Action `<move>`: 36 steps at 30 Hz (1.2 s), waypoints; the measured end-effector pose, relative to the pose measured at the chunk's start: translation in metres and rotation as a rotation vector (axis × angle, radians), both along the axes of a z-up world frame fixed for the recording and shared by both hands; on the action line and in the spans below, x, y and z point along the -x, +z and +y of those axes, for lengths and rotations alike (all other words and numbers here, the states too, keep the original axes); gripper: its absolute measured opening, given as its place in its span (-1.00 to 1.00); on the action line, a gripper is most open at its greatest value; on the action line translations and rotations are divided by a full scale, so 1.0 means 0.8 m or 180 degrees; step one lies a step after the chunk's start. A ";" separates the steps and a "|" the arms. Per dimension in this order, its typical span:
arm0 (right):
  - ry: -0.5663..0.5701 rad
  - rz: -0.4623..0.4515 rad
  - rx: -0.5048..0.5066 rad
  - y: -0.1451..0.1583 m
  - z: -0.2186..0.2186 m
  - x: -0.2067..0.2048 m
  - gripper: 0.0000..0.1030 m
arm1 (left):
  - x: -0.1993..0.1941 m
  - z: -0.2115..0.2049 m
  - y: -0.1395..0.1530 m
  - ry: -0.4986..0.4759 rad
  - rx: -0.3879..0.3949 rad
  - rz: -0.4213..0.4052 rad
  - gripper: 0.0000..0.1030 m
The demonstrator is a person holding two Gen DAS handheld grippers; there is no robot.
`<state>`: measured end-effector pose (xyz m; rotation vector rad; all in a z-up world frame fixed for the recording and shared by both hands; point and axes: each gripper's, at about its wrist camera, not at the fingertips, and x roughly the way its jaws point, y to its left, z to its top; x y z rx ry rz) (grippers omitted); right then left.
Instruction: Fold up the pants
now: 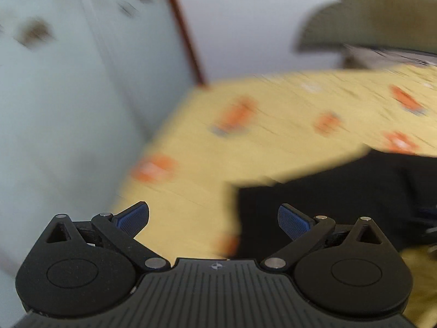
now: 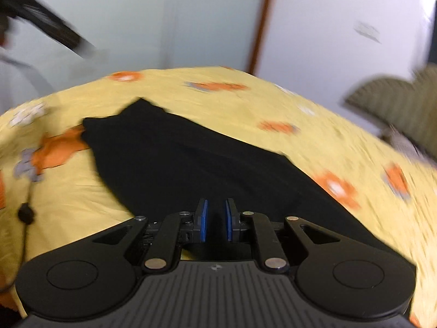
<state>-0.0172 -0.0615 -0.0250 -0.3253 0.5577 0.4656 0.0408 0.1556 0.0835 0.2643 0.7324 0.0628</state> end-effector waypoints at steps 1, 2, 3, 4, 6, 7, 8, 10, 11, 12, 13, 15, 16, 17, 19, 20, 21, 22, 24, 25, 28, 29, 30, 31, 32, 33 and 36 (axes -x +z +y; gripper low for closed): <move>0.0144 -0.0046 0.0087 -0.002 0.016 0.005 -0.75 | -0.009 -0.008 -0.018 -0.0001 0.0115 0.0127 0.95; 0.0285 -0.0109 0.0180 -0.004 0.033 0.009 -0.75 | -0.018 -0.012 -0.033 0.0011 0.0213 0.0224 0.94; 0.0400 -0.0185 0.0285 -0.006 0.048 0.014 -0.75 | -0.024 -0.014 -0.047 0.0024 0.0290 0.0312 0.93; 0.0490 -0.0266 0.0422 -0.009 0.063 0.019 -0.75 | -0.027 -0.012 -0.057 0.0063 0.0353 0.0382 0.93; 0.0661 -0.0448 0.0640 -0.016 0.091 0.027 -0.75 | -0.032 -0.008 -0.072 0.0176 0.0537 0.0482 0.93; 0.0724 -0.0515 0.0702 -0.019 0.102 0.028 -0.75 | -0.036 -0.002 -0.077 0.0218 0.0636 0.0506 0.93; 0.0769 -0.0538 0.0759 -0.022 0.113 0.027 -0.75 | -0.039 0.006 -0.080 0.0256 0.0710 0.0511 0.93; 0.0827 -0.0595 0.0808 -0.027 0.130 0.025 -0.74 | -0.043 0.009 -0.080 0.0369 0.0730 0.0450 0.93; 0.0850 -0.0598 0.0826 -0.029 0.135 0.024 -0.74 | -0.039 0.013 -0.081 0.0426 0.0720 0.0380 0.96; 0.0881 -0.0590 0.0852 -0.031 0.138 0.025 -0.74 | -0.036 0.016 -0.078 0.0500 0.0695 0.0293 0.97; 0.0909 -0.0603 0.0863 -0.031 0.143 0.026 -0.74 | -0.032 0.021 -0.075 0.0575 0.0657 0.0211 0.95; 0.0966 -0.0624 0.0852 -0.031 0.150 0.026 -0.64 | -0.027 0.032 -0.063 0.0624 0.0663 0.0130 0.92; 0.0996 -0.0635 0.0840 -0.031 0.154 0.026 -0.39 | -0.022 0.039 -0.057 0.0633 0.0712 0.0105 0.92; 0.1028 -0.0655 0.0829 -0.031 0.158 0.026 -0.22 | -0.018 0.045 -0.054 0.0633 0.0764 0.0106 0.91; 0.1101 -0.0769 0.0812 -0.033 0.165 0.028 0.12 | -0.012 0.055 -0.047 0.0586 0.0845 0.0150 0.92; 0.1139 -0.0838 0.0842 -0.033 0.170 0.029 0.12 | -0.010 0.057 -0.044 0.0570 0.0867 0.0163 0.92; 0.1148 -0.0916 0.0904 -0.035 0.176 0.030 0.12 | -0.008 0.059 -0.042 0.0572 0.0885 0.0168 0.92; 0.1129 -0.1003 0.0983 -0.038 0.183 0.030 0.12 | -0.007 0.061 -0.039 0.0590 0.0888 0.0171 0.92; 0.1105 -0.1148 0.1175 -0.044 0.193 0.030 0.12 | -0.004 0.064 -0.035 0.0633 0.0853 0.0174 0.93; 0.1126 -0.1178 0.1262 -0.048 0.197 0.030 0.12 | -0.002 0.065 -0.033 0.0665 0.0801 0.0150 0.93; 0.1119 -0.1234 0.1520 -0.060 0.200 0.028 0.11 | 0.004 0.064 -0.028 0.0774 0.0524 0.0027 0.95; 0.1152 -0.1236 0.1548 -0.063 0.202 0.028 0.11 | 0.003 0.063 -0.027 0.0775 0.0456 0.0015 0.95; 0.1176 -0.1238 0.1553 -0.064 0.203 0.028 0.10 | 0.002 0.062 -0.027 0.0755 0.0426 0.0033 0.95; 0.1189 -0.1252 0.1587 -0.066 0.206 0.027 0.10 | -0.001 0.062 -0.027 0.0711 0.0461 0.0089 0.95; 0.1204 -0.1298 0.1644 -0.069 0.211 0.026 0.09 | -0.004 0.064 -0.027 0.0651 0.0565 0.0153 0.95; 0.1221 -0.1366 0.1691 -0.074 0.216 0.025 0.09 | -0.008 0.067 -0.029 0.0589 0.0724 0.0220 0.95; 0.1184 -0.1508 0.1763 -0.080 0.233 0.013 0.05 | -0.027 0.086 -0.037 0.0588 0.1332 0.0536 0.90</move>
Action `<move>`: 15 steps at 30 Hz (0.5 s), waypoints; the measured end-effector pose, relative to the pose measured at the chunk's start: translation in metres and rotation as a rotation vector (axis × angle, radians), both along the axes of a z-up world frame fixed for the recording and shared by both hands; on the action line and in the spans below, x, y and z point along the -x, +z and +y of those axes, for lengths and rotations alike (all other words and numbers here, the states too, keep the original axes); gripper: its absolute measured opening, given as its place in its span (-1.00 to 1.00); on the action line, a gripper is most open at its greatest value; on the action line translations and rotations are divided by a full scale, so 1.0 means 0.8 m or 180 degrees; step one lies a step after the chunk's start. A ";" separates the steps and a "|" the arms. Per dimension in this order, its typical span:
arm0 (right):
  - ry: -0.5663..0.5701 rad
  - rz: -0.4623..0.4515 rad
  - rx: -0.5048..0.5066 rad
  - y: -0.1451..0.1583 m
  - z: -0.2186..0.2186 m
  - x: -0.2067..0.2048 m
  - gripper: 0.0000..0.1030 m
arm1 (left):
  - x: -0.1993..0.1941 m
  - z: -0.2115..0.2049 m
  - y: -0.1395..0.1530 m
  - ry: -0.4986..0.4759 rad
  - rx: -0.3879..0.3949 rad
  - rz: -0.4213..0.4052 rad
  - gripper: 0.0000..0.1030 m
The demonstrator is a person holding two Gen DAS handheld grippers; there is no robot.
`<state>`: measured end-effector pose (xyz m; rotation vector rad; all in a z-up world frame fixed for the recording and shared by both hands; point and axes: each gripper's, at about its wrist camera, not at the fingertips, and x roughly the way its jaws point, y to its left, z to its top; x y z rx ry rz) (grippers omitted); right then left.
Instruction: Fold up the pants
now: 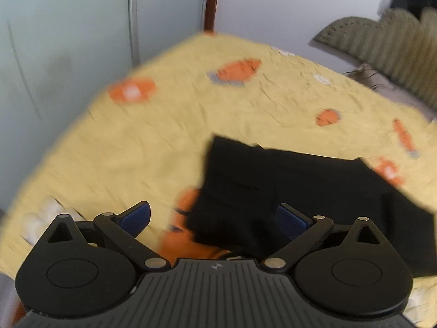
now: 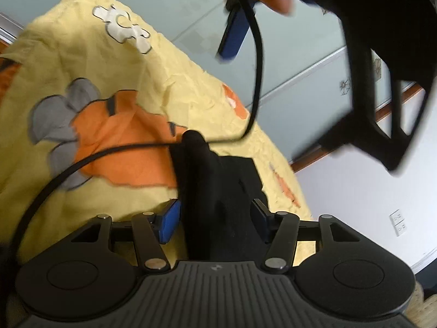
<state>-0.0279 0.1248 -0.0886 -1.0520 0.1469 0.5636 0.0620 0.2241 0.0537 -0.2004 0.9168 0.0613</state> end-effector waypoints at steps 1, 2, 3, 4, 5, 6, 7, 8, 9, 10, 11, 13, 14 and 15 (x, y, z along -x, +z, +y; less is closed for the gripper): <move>-0.0012 -0.0030 0.0014 -0.001 0.005 -0.005 -0.03 | -0.004 0.007 -0.004 0.0037 0.0203 0.0057 0.88; -0.0016 -0.0029 0.0008 -0.002 0.008 -0.010 -0.10 | -0.007 0.015 -0.006 0.0062 0.0394 0.0098 0.88; -0.0006 -0.0004 0.0013 -0.005 0.011 -0.015 -0.29 | -0.009 0.022 -0.007 0.0095 0.0560 0.0122 0.88; 0.0010 0.0018 0.0030 -0.007 0.014 -0.019 -0.52 | -0.011 0.028 -0.007 0.0137 0.0686 0.0131 0.88; 0.0017 0.0035 0.0024 -0.008 0.016 -0.021 -0.59 | -0.013 0.032 -0.006 0.0168 0.0763 0.0137 0.89; 0.0017 0.0049 -0.0038 -0.007 0.014 -0.023 -0.65 | -0.014 0.035 -0.005 0.0190 0.0815 0.0136 0.89; 0.0002 0.0099 -0.0156 -0.004 0.010 -0.026 -0.70 | -0.015 0.037 -0.004 0.0205 0.0831 0.0128 0.90; -0.0036 0.0223 -0.0335 0.003 0.003 -0.032 -0.72 | -0.017 0.037 -0.002 0.0208 0.0808 0.0134 0.90; -0.0099 0.0410 -0.0575 0.012 -0.004 -0.040 -0.73 | -0.020 0.036 0.000 0.0189 0.0775 0.0151 0.90; -0.0179 0.0638 -0.0872 0.026 -0.015 -0.051 -0.74 | -0.023 0.036 0.003 0.0151 0.0771 0.0163 0.90; -0.0246 0.0837 -0.1145 0.036 -0.024 -0.062 -0.75 | -0.027 0.035 0.003 0.0111 0.0818 0.0182 0.91; -0.0358 0.1198 -0.1644 0.058 -0.049 -0.084 -0.75 | -0.035 0.038 -0.001 0.0085 0.1083 0.0257 0.91; -0.0387 0.1364 -0.1862 0.067 -0.061 -0.094 -0.75 | -0.039 0.040 -0.006 0.0089 0.1260 0.0295 0.91; -0.0424 0.1506 -0.2050 0.073 -0.072 -0.103 -0.75 | -0.047 0.042 -0.013 0.0116 0.1456 0.0337 0.91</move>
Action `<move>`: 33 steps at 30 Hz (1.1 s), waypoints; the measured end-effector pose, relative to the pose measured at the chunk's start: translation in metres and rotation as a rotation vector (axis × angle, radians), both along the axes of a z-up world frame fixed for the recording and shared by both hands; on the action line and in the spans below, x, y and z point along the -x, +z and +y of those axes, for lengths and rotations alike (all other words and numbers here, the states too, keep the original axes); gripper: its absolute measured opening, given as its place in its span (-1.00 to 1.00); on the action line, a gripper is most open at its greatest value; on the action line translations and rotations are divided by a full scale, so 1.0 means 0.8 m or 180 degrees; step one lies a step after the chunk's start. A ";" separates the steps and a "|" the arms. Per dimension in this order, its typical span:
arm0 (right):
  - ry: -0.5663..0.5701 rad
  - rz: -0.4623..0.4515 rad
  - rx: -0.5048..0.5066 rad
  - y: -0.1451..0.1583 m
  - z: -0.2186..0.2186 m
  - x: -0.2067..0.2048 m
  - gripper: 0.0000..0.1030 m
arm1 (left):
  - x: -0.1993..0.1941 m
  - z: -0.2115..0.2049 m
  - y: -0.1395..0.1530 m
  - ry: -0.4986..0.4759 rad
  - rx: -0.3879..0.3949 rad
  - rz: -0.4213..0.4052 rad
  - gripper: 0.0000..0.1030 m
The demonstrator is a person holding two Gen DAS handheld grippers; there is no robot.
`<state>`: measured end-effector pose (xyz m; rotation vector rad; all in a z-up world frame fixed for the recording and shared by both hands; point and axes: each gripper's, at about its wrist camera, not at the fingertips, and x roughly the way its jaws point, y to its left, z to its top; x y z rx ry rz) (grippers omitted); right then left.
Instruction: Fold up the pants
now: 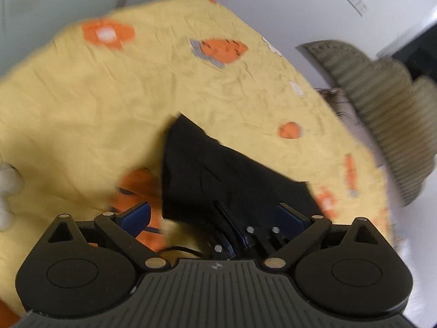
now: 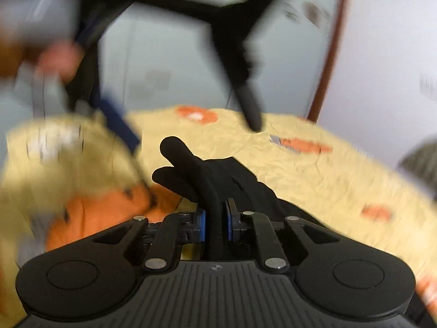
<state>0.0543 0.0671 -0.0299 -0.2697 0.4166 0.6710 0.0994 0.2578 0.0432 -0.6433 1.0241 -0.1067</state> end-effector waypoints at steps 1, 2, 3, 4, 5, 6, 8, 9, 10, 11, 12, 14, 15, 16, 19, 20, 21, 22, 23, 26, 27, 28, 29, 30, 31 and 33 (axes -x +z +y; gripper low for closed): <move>-0.0034 0.0123 -0.0171 0.005 -0.011 -0.008 -0.75 | -0.005 0.001 -0.007 0.0039 0.0136 0.0040 0.91; -0.0051 0.0226 -0.0329 0.009 -0.022 -0.015 -0.75 | -0.012 0.001 -0.014 0.0073 0.0246 0.0081 0.91; -0.0068 0.0307 -0.0448 0.011 -0.030 -0.020 -0.75 | -0.019 -0.001 -0.023 0.0103 0.0327 0.0114 0.91; -0.0094 0.0383 -0.0542 0.013 -0.037 -0.025 -0.75 | -0.026 -0.002 -0.030 0.0133 0.0366 0.0154 0.91; -0.0108 0.0428 -0.0603 0.014 -0.041 -0.027 -0.75 | -0.033 -0.004 -0.039 0.0167 0.0419 0.0208 0.91; -0.0110 0.0444 -0.0650 0.015 -0.044 -0.028 -0.75 | -0.041 -0.004 -0.049 0.0201 0.0535 0.0263 0.91; -0.0092 0.0397 -0.0644 0.016 -0.046 -0.026 -0.75 | -0.055 -0.003 -0.068 0.0243 0.0794 0.0316 0.83; -0.0081 0.0362 -0.0613 0.015 -0.045 -0.023 -0.75 | -0.060 -0.002 -0.076 0.0290 0.0884 0.0355 0.77; -0.0075 0.0341 -0.0591 0.013 -0.045 -0.018 -0.74 | -0.065 -0.001 -0.083 0.0345 0.0926 0.0394 0.50; -0.0072 0.0346 -0.0571 0.012 -0.044 -0.016 -0.74 | -0.070 0.000 -0.088 0.0361 0.0921 0.0419 0.00; -0.0061 0.0384 -0.0554 0.011 -0.044 -0.015 -0.74 | -0.073 -0.001 -0.093 0.0364 0.0887 0.0470 -0.29; -0.0017 0.0525 -0.0528 0.011 -0.047 -0.015 -0.71 | -0.072 -0.001 -0.096 0.0428 0.0766 0.0528 -0.55; 0.0047 0.0581 -0.0582 0.014 -0.057 -0.010 -0.71 | -0.070 -0.001 -0.095 0.0413 0.0718 0.0499 -0.63; 0.0124 0.0614 -0.0698 0.020 -0.071 -0.004 -0.71 | -0.067 -0.001 -0.094 0.0395 0.0685 0.0456 -0.64; 0.0021 0.0661 -0.0935 0.031 -0.108 -0.007 -0.71 | -0.057 -0.006 -0.085 0.0332 0.0499 0.0309 -0.66; -0.0129 0.0633 -0.0828 0.031 -0.111 -0.012 -0.71 | -0.053 -0.010 -0.081 0.0311 0.0398 0.0252 -0.66; -0.0265 0.0591 -0.0639 0.028 -0.108 -0.019 -0.71 | -0.049 -0.017 -0.075 0.0291 0.0292 0.0187 -0.66; -0.0369 0.0545 -0.0456 0.023 -0.102 -0.025 -0.71 | -0.043 -0.024 -0.067 0.0270 0.0178 0.0103 -0.67; -0.0395 0.0539 -0.0371 0.018 -0.096 -0.032 -0.71 | -0.037 -0.033 -0.058 0.0252 0.0059 0.0009 -0.66; -0.0244 0.0828 -0.0688 0.009 -0.089 -0.043 -0.71 | -0.020 -0.059 -0.033 0.0200 -0.0259 -0.0252 -0.67; -0.0213 0.0871 -0.0817 0.009 -0.089 -0.042 -0.71 | -0.014 -0.071 -0.024 0.0166 -0.0389 -0.0338 -0.67; -0.0213 0.0838 -0.0878 0.011 -0.089 -0.038 -0.71 | -0.007 -0.084 -0.015 0.0140 -0.0528 -0.0422 -0.67; -0.0225 0.0770 -0.0887 0.014 -0.090 -0.034 -0.71 | -0.003 -0.095 -0.008 0.0123 -0.0645 -0.0496 -0.67; -0.0234 0.0696 -0.0904 0.018 -0.094 -0.029 -0.71 | 0.002 -0.107 -0.001 0.0097 -0.0736 -0.0573 -0.67; -0.0246 0.0649 -0.0944 0.023 -0.100 -0.025 -0.71 | 0.007 -0.119 0.006 0.0058 -0.0806 -0.0655 -0.67; -0.0298 0.0623 -0.1059 0.029 -0.121 -0.019 -0.71 | 0.017 -0.140 0.017 -0.0009 -0.0881 -0.0788 -0.67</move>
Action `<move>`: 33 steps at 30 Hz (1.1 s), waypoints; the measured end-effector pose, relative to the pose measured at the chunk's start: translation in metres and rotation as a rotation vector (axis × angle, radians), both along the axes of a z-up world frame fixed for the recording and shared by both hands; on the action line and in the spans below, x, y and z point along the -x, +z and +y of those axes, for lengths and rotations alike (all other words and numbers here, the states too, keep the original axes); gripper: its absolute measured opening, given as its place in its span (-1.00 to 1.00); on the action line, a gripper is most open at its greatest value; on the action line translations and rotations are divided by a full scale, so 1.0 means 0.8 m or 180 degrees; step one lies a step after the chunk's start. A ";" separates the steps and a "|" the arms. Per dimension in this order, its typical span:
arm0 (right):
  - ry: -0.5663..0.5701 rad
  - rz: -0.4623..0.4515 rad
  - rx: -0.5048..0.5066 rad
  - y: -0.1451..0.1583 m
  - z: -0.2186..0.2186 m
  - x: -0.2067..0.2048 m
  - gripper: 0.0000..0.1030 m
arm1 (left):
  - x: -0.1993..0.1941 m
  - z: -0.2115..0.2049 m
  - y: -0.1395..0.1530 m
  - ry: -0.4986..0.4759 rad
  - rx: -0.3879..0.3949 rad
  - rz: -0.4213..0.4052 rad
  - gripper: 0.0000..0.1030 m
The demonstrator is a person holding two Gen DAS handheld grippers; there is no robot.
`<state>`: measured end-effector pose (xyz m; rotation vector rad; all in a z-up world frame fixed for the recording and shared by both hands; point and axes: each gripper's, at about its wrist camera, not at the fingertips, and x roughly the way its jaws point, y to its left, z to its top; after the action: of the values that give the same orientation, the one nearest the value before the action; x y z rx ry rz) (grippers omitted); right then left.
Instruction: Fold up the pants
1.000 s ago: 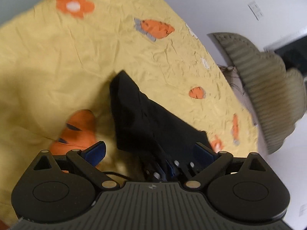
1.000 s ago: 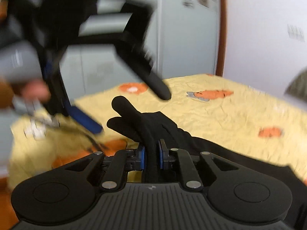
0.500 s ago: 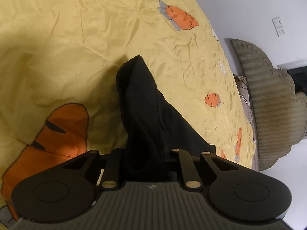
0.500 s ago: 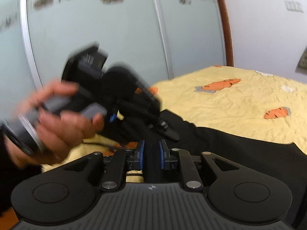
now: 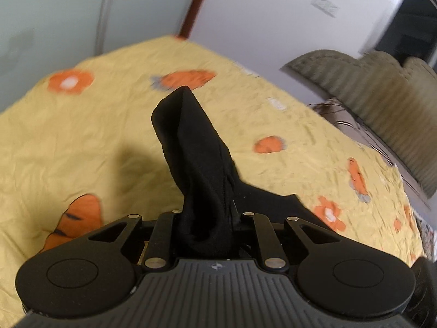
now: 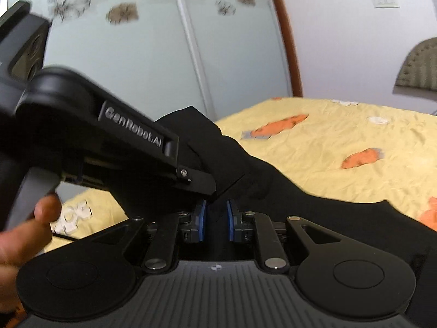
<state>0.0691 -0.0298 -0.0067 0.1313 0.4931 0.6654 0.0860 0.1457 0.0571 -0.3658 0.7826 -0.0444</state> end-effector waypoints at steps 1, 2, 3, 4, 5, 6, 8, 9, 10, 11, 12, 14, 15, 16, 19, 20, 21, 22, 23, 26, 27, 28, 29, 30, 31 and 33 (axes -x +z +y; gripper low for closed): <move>-0.0035 -0.0015 -0.0043 0.005 -0.011 0.004 -0.71 | 0.005 -0.012 0.006 -0.0040 -0.0029 -0.0060 -0.67; -0.0078 -0.0045 -0.0077 0.011 -0.022 0.010 -0.71 | 0.008 -0.024 0.011 -0.0078 -0.0062 -0.0117 -0.67; -0.0121 -0.0087 -0.0099 0.016 -0.032 0.016 -0.71 | 0.012 -0.036 0.017 -0.0124 -0.0105 -0.0172 -0.67; -0.0164 -0.0129 -0.0116 0.020 -0.041 0.022 -0.71 | 0.016 -0.051 0.023 -0.0173 -0.0150 -0.0225 -0.66; -0.0214 -0.0162 -0.0134 0.025 -0.051 0.031 -0.71 | 0.019 -0.064 0.027 -0.0214 -0.0179 -0.0270 -0.66; -0.0266 -0.0190 -0.0156 0.030 -0.063 0.036 -0.71 | 0.022 -0.077 0.031 -0.0265 -0.0210 -0.0312 -0.66; -0.0370 -0.0238 -0.0198 0.036 -0.087 0.048 -0.71 | 0.028 -0.107 0.038 -0.0391 -0.0285 -0.0374 -0.66; -0.0426 -0.0249 -0.0223 0.038 -0.098 0.055 -0.71 | 0.030 -0.122 0.041 -0.0452 -0.0298 -0.0398 -0.66; -0.0475 -0.0261 -0.0255 0.038 -0.110 0.059 -0.70 | 0.032 -0.135 0.041 -0.0515 -0.0313 -0.0406 -0.66; -0.0530 -0.0269 -0.0290 0.037 -0.122 0.062 -0.70 | 0.034 -0.149 0.043 -0.0584 -0.0326 -0.0409 -0.66; -0.0595 -0.0264 -0.0305 0.036 -0.133 0.065 -0.70 | 0.035 -0.163 0.043 -0.0649 -0.0334 -0.0409 -0.66; -0.0739 -0.0250 -0.0346 0.034 -0.159 0.079 -0.70 | 0.039 -0.192 0.042 -0.0784 -0.0358 -0.0405 -0.66; -0.0806 -0.0219 -0.0396 0.032 -0.173 0.085 -0.70 | 0.041 -0.207 0.039 -0.0857 -0.0386 -0.0406 -0.66; -0.0876 -0.0166 -0.0468 0.028 -0.188 0.090 -0.70 | 0.044 -0.224 0.036 -0.0931 -0.0417 -0.0404 -0.66; -0.1069 -0.0020 -0.0678 0.010 -0.230 0.097 -0.70 | 0.049 -0.271 0.023 -0.1144 -0.0495 -0.0392 -0.65; -0.1148 0.0023 -0.0718 0.005 -0.244 0.101 -0.70 | 0.049 -0.288 0.017 -0.1212 -0.0526 -0.0382 -0.65; -0.1222 0.0071 -0.0749 -0.001 -0.257 0.105 -0.70 | 0.049 -0.304 0.010 -0.1275 -0.0555 -0.0356 -0.65; -0.1300 0.0130 -0.0792 -0.008 -0.270 0.108 -0.70 | 0.049 -0.320 0.002 -0.1344 -0.0590 -0.0327 -0.65; -0.1372 0.0184 -0.0842 -0.015 -0.281 0.109 -0.70 | 0.048 -0.335 -0.006 -0.1408 -0.0627 -0.0307 -0.65; -0.1569 0.0374 -0.1015 -0.036 -0.316 0.115 -0.70 | 0.048 -0.374 -0.030 -0.1583 -0.0717 -0.0230 -0.65; -0.1630 0.0426 -0.1074 -0.042 -0.325 0.118 -0.70 | 0.049 -0.385 -0.037 -0.1640 -0.0736 -0.0218 -0.65; -0.1693 0.0471 -0.1131 -0.049 -0.335 0.121 -0.70 | 0.049 -0.396 -0.044 -0.1697 -0.0755 -0.0208 -0.65; -0.1740 0.0513 -0.1178 -0.054 -0.346 0.125 -0.70 | 0.049 -0.405 -0.049 -0.1737 -0.0766 -0.0187 -0.65; -0.1784 0.0567 -0.1235 -0.058 -0.356 0.127 -0.70 | 0.049 -0.414 -0.054 -0.1772 -0.0775 -0.0167 -0.65; -0.1831 0.0626 -0.1301 -0.063 -0.364 0.128 -0.70 | 0.048 -0.423 -0.059 -0.1813 -0.0803 -0.0157 -0.64; -0.1961 0.0800 -0.1434 -0.074 -0.380 0.129 -0.69 | 0.046 -0.440 -0.070 -0.1903 -0.0845 -0.0107 -0.40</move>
<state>-0.0341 -0.3340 -0.0656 0.7676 0.5020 0.1415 0.0488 -0.2064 0.0011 0.1298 0.8306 -0.5007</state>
